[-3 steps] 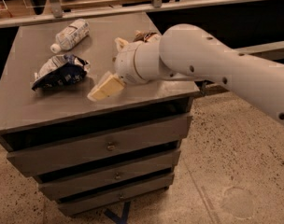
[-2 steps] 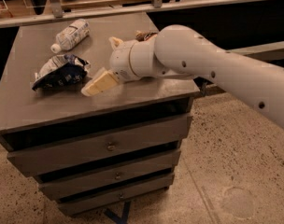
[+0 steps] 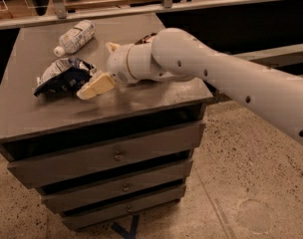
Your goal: Pick blue chip bag
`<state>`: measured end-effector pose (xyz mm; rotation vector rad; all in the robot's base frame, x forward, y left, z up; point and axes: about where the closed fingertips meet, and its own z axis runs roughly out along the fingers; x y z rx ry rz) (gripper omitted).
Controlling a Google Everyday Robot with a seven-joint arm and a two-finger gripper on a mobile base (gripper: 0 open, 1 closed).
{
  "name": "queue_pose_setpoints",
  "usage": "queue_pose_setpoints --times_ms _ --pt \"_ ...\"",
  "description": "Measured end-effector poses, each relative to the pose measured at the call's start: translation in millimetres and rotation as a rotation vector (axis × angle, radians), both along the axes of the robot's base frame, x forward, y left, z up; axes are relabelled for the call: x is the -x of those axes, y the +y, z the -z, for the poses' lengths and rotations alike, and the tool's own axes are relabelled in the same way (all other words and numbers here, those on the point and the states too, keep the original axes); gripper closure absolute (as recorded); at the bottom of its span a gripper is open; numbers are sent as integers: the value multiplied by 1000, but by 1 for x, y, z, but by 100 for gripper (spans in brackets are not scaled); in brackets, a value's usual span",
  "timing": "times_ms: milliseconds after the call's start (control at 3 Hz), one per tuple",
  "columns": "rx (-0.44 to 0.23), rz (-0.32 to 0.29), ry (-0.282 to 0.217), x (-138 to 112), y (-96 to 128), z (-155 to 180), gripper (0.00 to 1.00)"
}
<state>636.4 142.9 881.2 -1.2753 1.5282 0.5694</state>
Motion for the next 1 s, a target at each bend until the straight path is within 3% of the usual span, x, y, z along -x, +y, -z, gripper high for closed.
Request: queue_pose_setpoints --times_ms 333,1000 --pt "-23 -35 51 -4 11 3 0" --pt "2 -76 163 4 21 5 41"
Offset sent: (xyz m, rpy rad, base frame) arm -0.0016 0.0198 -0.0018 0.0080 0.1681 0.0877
